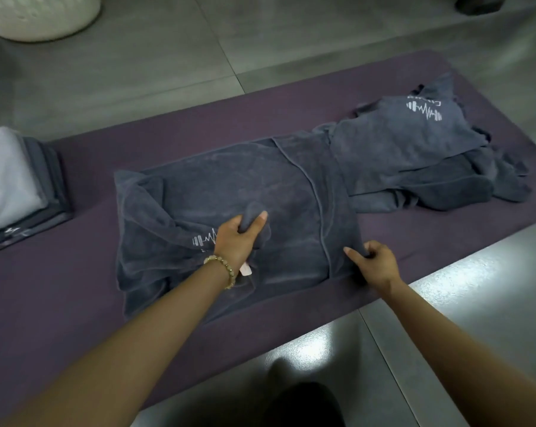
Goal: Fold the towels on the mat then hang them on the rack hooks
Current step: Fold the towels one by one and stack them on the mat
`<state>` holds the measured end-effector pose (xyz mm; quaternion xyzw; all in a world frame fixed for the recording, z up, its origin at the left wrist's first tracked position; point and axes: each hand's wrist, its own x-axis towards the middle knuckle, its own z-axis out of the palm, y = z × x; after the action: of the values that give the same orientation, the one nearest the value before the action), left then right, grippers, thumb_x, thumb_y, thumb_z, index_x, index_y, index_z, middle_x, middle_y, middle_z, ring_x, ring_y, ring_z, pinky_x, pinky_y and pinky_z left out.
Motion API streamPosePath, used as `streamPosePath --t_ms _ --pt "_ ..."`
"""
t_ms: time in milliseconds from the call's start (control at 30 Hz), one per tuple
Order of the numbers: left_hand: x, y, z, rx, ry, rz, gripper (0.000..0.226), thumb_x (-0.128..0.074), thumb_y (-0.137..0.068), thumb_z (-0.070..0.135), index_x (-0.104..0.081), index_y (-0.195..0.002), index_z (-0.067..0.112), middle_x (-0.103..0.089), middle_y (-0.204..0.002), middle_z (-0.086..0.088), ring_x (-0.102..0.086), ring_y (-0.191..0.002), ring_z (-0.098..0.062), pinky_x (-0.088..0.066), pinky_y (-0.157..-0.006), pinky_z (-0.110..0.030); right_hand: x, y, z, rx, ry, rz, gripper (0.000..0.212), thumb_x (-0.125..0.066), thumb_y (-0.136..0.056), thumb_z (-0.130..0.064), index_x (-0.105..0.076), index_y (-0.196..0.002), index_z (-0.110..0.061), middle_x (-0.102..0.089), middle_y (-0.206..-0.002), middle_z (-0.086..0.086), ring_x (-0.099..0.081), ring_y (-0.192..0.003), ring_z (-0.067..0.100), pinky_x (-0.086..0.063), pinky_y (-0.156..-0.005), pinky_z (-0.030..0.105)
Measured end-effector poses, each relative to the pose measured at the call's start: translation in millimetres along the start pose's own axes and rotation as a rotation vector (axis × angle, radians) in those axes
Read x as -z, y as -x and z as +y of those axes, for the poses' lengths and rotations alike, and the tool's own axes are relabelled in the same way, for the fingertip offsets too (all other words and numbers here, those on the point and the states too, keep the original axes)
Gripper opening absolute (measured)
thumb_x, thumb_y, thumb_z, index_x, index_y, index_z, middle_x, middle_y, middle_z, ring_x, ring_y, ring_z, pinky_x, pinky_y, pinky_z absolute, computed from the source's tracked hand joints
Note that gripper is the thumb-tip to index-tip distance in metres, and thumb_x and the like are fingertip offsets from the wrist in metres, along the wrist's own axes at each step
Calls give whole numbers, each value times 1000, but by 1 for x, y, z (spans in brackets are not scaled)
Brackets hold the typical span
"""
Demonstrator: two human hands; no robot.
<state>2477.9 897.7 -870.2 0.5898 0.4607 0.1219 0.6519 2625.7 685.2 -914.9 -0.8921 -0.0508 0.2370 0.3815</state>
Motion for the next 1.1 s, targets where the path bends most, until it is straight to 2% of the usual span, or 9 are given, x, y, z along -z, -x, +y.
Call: streamPosePath --t_ms 167,233,333,433,500,567,767,967,1100 --pt "29 -2 33 -258 -16 110 41 -53 -95 33 -48 -74 -2 -44 -67 -10 -45 -62 -20 -44 -56 -32 3 20 -53 343 -34 -128 25 -71 -85 -22 -47 -80 -15 -48 -64 -12 -44 -62 2 -38 -63 18" --pt "46 0 49 -359 -35 139 41 -49 -98 33 -43 -65 9 -37 -61 -7 -38 -57 -14 -38 -52 -26 0 36 -89 444 -129 -272 26 -71 -84 -14 -49 -97 -14 -51 -58 -15 -47 -55 -1 -37 -58 10" --pt "75 2 63 -419 -20 192 45 -44 -99 35 -39 -66 4 -35 -63 -6 -31 -59 -20 -33 -54 -30 -8 59 -143 549 -233 -459 22 -74 -81 -14 -58 -95 -8 -56 -67 10 -48 -57 16 -45 -48 22" --pt "101 6 71 -478 17 221 46 -42 -100 34 -43 -78 -6 -43 -71 -7 -36 -66 -21 -38 -60 -34 -17 71 -183 594 -193 -658 24 -78 -72 -23 -66 -85 -6 -58 -64 8 -52 -58 17 -47 -56 22" --pt "115 11 72 -497 30 196 44 -41 -101 32 -47 -84 -8 -47 -73 -8 -43 -68 -19 -44 -63 -31 -24 80 -203 592 -91 -838 33 -82 -70 -16 -67 -99 -12 -56 -65 -7 -58 -60 4 -46 -63 13" --pt "125 17 68 -486 20 183 41 -40 -101 29 -49 -82 -6 -49 -70 -6 -47 -64 -10 -44 -59 -22 -36 89 -219 579 16 -925 42 -81 -71 -9 -64 -109 -15 -64 -82 -7 -67 -81 3 -51 -76 12" --pt "149 33 50 -405 80 112 38 -42 -99 28 -46 -71 3 -41 -62 -3 -38 -58 -7 -37 -53 -16 -72 107 -248 917 212 -677 19 -78 -73 -35 -76 -86 -20 -72 -74 -6 -66 -70 6 -55 -71 33" --pt "167 46 40 -220 268 -27 41 -42 -93 44 -68 -101 12 -66 -103 -26 -63 -90 -30 -52 -85 -46 -105 109 -278 1074 217 -607 19 -67 -72 -51 -73 -80 -34 -51 -87 -14 -47 -87 3 -38 -82 17" --pt "170 50 38 -186 301 -43 44 -32 -98 44 -68 -103 19 -73 -102 -4 -67 -99 -14 -54 -82 -22 -131 110 -285 953 99 -628 15 -76 -77 -30 -74 -76 -16 -68 -69 -9 -63 -68 8 -48 -68 25"
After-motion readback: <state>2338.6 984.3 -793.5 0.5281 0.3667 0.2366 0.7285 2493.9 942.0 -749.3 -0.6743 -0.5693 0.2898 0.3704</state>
